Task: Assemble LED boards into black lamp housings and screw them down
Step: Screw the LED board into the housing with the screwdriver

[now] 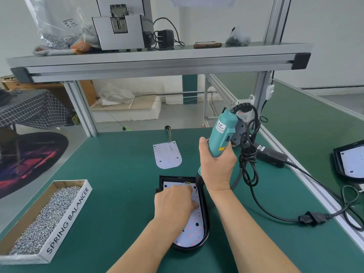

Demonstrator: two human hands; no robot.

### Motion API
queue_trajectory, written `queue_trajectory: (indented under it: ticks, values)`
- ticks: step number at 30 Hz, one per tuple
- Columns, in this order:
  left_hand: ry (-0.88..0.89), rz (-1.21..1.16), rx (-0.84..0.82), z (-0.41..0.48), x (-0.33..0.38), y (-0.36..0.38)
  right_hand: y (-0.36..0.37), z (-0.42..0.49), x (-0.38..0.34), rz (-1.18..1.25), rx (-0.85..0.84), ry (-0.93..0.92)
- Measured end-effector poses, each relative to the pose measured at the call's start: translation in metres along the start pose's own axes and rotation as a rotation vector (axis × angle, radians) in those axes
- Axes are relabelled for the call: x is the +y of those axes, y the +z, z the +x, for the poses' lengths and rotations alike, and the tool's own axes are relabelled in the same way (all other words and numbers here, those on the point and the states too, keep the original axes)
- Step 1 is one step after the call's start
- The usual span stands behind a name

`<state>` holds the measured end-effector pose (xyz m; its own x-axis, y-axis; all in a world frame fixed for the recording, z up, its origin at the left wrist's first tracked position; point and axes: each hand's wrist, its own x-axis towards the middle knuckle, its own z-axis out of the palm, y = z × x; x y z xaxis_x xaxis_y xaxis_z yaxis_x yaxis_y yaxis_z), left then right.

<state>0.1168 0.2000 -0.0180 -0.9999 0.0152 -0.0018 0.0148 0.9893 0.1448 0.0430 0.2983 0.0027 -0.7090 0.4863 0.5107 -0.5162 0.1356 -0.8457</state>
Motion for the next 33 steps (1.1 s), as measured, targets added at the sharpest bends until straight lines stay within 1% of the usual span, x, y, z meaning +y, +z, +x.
queue_trajectory:
  ticks: [4, 8, 12, 17, 19, 22, 24, 25, 26, 27, 29, 30, 31, 32, 33]
  values:
    - [0.001, 0.026, 0.012, 0.001, 0.001, 0.002, 0.002, 0.000, 0.000, -0.006, -0.003, 0.014]
    - [0.011, 0.031, 0.026, 0.003, 0.000, 0.004, 0.004, -0.001, 0.001, -0.025, -0.028, 0.070]
    - [0.006, 0.022, 0.010, 0.001, 0.002, 0.001, 0.006, -0.006, -0.003, -0.063, -0.046, 0.051]
    - [-0.016, -0.018, -0.017, -0.004, 0.002, -0.004, -0.009, -0.008, -0.014, 0.030, -0.085, 0.083]
    - [-0.031, -0.025, -0.013, -0.004, 0.001, -0.004, -0.018, -0.010, -0.024, 0.098, -0.052, 0.088]
    - [-0.060, -0.063, -0.040, -0.006, 0.003, -0.006, -0.033, -0.012, -0.037, 0.145, 0.090, 0.126]
    - [-0.100, -0.245, -0.036, -0.008, 0.001, -0.009, -0.044, -0.013, -0.041, 0.173, 0.215, 0.201]
    - [-0.135, -0.392, -0.038, -0.010, -0.001, -0.012, -0.050, -0.014, -0.041, 0.195, 0.272, 0.244]
    - [-0.199, -0.623, -0.034, -0.012, -0.004, -0.016, -0.056, -0.015, -0.040, 0.217, 0.318, 0.287]
    - [-0.283, -0.936, -0.038, -0.014, -0.008, -0.022, -0.062, -0.016, -0.039, 0.235, 0.353, 0.333]
    - [-0.456, -1.623, -0.119, -0.023, -0.013, -0.037, -0.072, -0.020, -0.039, 0.269, 0.399, 0.416]
    - [-0.513, -1.904, -0.160, -0.028, -0.015, -0.042, -0.075, -0.022, -0.041, 0.296, 0.416, 0.457]
    - [-0.532, -2.081, -0.192, -0.034, -0.017, -0.046, -0.078, -0.025, -0.044, 0.333, 0.421, 0.496]
    - [-0.525, -2.170, -0.221, -0.040, -0.019, -0.049, -0.080, -0.027, -0.048, 0.377, 0.417, 0.526]
    - [-0.490, -2.210, -0.246, -0.046, -0.020, -0.052, -0.081, -0.029, -0.052, 0.423, 0.407, 0.543]
